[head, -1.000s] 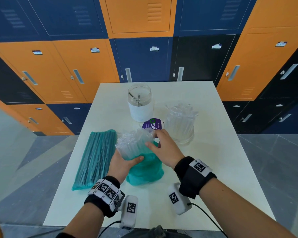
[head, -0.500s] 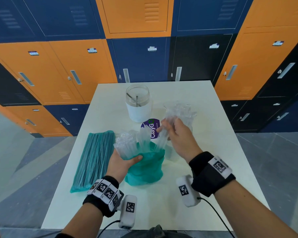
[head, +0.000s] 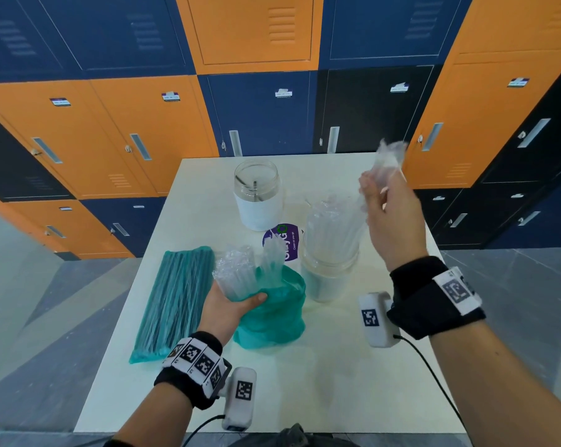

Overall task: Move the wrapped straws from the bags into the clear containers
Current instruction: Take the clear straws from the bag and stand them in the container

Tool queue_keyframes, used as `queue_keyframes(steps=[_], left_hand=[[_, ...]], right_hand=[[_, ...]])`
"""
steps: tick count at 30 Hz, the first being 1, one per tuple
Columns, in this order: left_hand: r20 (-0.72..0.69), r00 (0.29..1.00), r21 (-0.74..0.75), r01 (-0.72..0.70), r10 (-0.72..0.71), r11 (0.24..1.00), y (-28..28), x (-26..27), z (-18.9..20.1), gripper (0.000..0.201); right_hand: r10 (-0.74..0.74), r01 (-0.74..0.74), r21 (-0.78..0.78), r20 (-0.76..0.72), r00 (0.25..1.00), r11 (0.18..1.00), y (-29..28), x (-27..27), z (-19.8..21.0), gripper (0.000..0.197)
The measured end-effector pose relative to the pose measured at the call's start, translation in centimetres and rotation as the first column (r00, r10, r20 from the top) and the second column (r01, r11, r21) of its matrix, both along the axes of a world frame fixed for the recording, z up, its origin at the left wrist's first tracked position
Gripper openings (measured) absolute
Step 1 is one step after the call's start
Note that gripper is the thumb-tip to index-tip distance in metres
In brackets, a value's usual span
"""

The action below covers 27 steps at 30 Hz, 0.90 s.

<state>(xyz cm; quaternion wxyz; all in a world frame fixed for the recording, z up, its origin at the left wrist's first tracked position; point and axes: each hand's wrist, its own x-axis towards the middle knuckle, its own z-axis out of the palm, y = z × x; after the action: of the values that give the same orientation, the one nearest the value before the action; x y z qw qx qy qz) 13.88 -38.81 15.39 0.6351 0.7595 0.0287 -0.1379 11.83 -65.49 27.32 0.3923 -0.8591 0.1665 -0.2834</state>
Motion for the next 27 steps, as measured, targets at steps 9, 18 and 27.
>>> queue_keyframes(steps=[9, 18, 27], left_hand=[[0.007, 1.0, -0.008, -0.004, 0.004, 1.0, -0.1, -0.2, 0.2, 0.061], [-0.006, 1.0, -0.017, -0.03, 0.03, 0.999, -0.1, -0.3, 0.2, 0.067], [-0.001, 1.0, 0.012, -0.027, 0.027, 1.0, 0.0, -0.3, 0.2, 0.069]], right_hand=[[-0.122, 0.057, -0.189, -0.352, 0.928, 0.98, 0.8, -1.0, -7.8, 0.04], [-0.152, 0.074, -0.195, -0.422, 0.894, 0.978, 0.9, -1.0, -9.6, 0.038], [-0.146, 0.176, 0.185, -0.164, 0.976, 0.967, 3.6, -2.2, -7.6, 0.047]])
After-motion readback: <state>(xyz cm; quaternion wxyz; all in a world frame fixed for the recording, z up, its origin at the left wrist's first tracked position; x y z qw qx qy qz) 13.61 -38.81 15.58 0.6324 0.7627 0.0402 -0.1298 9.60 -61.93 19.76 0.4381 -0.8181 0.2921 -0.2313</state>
